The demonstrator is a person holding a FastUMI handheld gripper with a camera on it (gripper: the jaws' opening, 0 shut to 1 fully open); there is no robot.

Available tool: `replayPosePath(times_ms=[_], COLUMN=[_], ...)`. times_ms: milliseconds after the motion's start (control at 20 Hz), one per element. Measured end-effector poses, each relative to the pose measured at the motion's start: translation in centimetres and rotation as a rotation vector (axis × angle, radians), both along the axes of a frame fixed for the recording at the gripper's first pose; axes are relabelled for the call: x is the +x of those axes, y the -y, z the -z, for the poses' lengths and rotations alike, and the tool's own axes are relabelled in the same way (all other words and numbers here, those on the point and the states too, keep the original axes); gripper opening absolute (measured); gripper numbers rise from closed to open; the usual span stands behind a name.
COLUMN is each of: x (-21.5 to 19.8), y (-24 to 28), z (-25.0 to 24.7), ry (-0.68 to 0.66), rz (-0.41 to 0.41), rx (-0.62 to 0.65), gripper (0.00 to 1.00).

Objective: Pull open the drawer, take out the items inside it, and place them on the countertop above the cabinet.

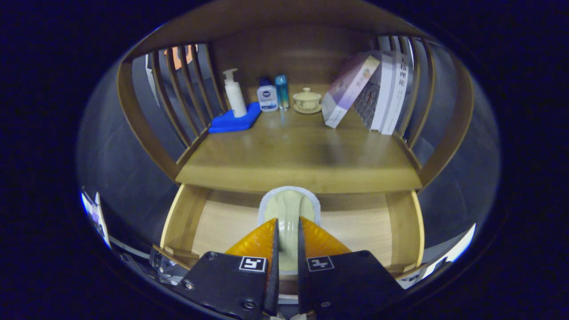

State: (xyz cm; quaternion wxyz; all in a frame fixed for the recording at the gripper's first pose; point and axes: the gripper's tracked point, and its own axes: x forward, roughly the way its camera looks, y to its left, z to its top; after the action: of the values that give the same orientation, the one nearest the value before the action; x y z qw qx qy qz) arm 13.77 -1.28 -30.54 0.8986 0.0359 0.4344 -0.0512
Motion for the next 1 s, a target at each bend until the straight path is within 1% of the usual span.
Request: replayPosePath(times_ms=[250, 400, 650, 1000], x=[3.2, 5.2, 8.9, 13.4], y=[0.6, 2.0, 3.0, 3.0], z=[-2.1, -2.9, -3.0, -2.9], ry=[0.015, 0.006, -0.032, -0.045], rz=[-0.008, 0.016, 0.036, 0.055], rx=[-0.012, -0.026, -0.055, -0.032], gripper=[0.20, 0.20, 0.20, 0.20])
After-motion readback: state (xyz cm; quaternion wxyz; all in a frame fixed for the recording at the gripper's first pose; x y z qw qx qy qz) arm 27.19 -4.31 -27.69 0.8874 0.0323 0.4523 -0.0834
